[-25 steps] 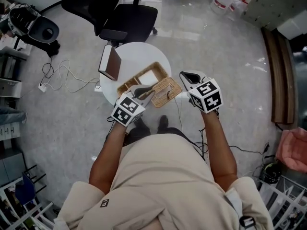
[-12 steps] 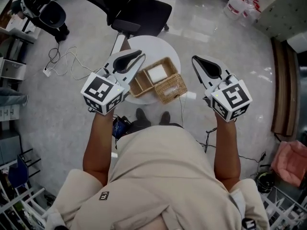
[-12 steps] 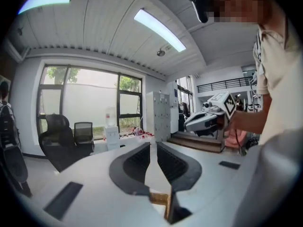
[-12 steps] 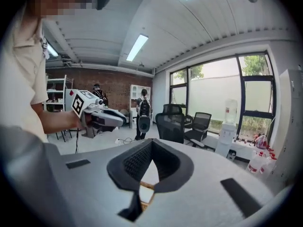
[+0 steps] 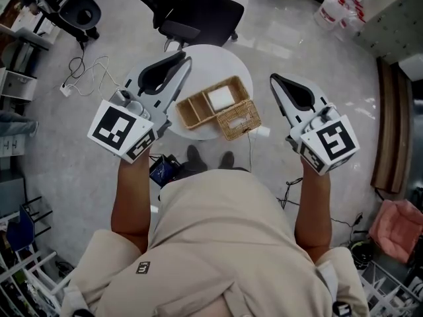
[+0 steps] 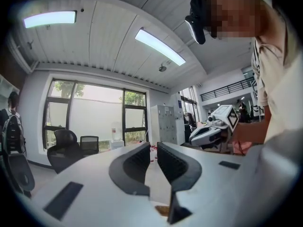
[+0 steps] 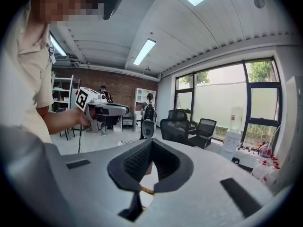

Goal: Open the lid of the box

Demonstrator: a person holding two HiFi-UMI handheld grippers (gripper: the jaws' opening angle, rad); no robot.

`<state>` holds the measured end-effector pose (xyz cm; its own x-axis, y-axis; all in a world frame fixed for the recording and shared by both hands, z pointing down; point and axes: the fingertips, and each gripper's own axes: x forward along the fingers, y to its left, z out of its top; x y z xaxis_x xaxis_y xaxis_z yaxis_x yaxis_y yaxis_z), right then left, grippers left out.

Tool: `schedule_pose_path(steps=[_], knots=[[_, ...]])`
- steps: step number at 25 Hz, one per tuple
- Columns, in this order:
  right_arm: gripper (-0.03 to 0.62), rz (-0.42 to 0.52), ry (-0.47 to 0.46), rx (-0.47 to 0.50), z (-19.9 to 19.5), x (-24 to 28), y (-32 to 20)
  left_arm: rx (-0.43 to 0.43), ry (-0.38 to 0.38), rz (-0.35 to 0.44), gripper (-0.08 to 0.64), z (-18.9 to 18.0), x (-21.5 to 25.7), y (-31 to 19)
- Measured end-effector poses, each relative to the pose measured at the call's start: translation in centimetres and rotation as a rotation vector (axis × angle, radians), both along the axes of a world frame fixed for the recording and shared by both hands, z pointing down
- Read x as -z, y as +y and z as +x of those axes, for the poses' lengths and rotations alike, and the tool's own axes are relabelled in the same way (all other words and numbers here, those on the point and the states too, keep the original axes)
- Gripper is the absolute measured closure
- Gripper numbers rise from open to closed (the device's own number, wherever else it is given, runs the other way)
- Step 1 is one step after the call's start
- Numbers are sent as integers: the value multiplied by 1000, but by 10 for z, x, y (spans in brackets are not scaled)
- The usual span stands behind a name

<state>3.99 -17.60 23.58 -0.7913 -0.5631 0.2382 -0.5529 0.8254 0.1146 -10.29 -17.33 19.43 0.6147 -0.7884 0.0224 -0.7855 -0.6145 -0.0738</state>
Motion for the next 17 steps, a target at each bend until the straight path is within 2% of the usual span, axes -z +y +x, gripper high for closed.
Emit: schedule_pose_path(steps=[17], knots=[[603, -27, 36, -12, -3, -11, -1, -8, -1, -16, 514, -1, -7, 3]])
